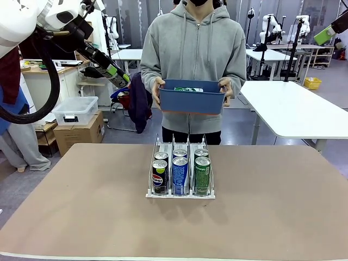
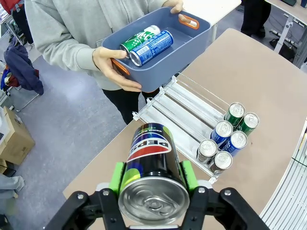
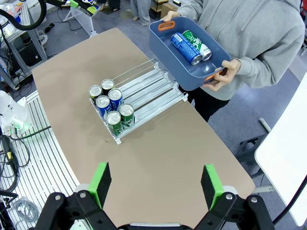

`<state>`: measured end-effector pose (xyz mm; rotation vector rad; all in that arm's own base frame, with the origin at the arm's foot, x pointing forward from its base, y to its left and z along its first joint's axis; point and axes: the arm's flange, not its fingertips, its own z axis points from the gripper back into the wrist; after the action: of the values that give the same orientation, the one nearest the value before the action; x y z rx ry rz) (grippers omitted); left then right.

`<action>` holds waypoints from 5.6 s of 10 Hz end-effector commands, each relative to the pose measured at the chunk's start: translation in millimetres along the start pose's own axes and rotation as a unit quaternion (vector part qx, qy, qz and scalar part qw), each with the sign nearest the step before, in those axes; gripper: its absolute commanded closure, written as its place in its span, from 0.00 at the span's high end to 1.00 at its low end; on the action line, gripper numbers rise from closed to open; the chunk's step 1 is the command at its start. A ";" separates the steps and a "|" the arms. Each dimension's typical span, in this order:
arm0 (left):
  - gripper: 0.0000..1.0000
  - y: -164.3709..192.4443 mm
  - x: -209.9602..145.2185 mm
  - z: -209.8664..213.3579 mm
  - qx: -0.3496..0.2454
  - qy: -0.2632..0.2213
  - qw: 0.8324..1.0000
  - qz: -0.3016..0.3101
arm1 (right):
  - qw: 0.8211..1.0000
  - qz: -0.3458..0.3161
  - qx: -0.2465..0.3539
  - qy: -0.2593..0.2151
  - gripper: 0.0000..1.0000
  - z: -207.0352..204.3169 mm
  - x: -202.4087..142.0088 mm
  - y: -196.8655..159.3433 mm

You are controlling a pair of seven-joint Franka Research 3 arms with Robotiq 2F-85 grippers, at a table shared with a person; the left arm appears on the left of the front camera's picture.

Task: Fill the beverage cans into the dispenser.
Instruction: Place the picked Pepsi coke in the line of the Automatic Can Dispenser with the same cans.

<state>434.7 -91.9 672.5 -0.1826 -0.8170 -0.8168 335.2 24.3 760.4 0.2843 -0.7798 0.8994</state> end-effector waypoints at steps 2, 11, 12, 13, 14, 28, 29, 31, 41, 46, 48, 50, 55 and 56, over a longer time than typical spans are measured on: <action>0.58 -32.7 -6.0 -5.3 0.035 0.056 0.996 0.057 | 1.000 0.000 0.000 0.000 1.00 -0.4 0.0 -0.3; 0.58 -109.5 -52.7 -35.1 -0.021 0.132 0.989 0.058 | 1.000 0.000 0.000 0.000 1.00 -0.4 0.0 -0.3; 0.58 -113.5 -52.7 -40.6 0.000 0.135 0.989 0.059 | 1.000 0.000 0.000 0.000 1.00 -0.4 0.0 -0.3; 0.58 -113.5 -52.7 -40.6 0.000 0.135 0.989 0.059 | 1.000 0.000 0.000 0.000 1.00 -0.4 0.0 -0.3; 0.58 -113.5 -52.7 -40.6 0.000 0.135 0.989 0.059 | 1.000 0.000 0.000 0.000 1.00 -0.4 0.0 -0.3; 0.58 -228.0 -124.9 -128.7 -0.076 0.157 0.984 -0.024 | 1.000 0.000 0.000 0.000 1.00 -0.4 0.0 -0.3; 0.58 -229.6 -125.3 -141.9 -0.078 0.171 0.982 -0.032 | 1.000 0.000 0.000 0.000 1.00 -0.4 0.0 -0.3; 0.58 -225.8 -122.1 -145.5 -0.079 0.185 0.979 -0.042 | 1.000 0.000 0.000 0.000 1.00 -0.4 0.0 -0.3; 0.58 -207.0 -97.3 -204.4 -0.006 0.213 0.976 -0.030 | 1.000 0.000 0.000 0.000 1.00 -0.4 0.0 -0.3; 0.58 -199.8 -84.8 -232.3 -0.026 0.210 0.977 -0.012 | 1.000 0.000 0.000 0.000 1.00 -0.4 0.0 -0.3; 0.58 -198.6 -79.3 -237.9 -0.039 0.204 0.978 -0.008 | 1.000 0.000 0.000 0.000 1.00 -0.4 0.0 -0.3; 0.58 -193.9 -77.0 -246.0 -0.031 0.196 0.980 -0.002 | 1.000 0.000 0.000 0.000 1.00 -0.4 0.0 -0.3; 0.58 -188.7 -73.1 -270.1 0.000 0.185 0.983 -0.006 | 1.000 0.000 0.000 0.000 1.00 -0.4 0.0 -0.3; 0.58 -187.8 -73.5 -273.0 0.001 0.190 0.982 -0.008 | 1.000 0.000 0.000 0.000 1.00 -0.4 0.0 -0.3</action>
<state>413.7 -289.6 401.7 -0.0437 -0.3897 -0.8568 335.1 24.5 760.4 0.2845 -0.7798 0.8998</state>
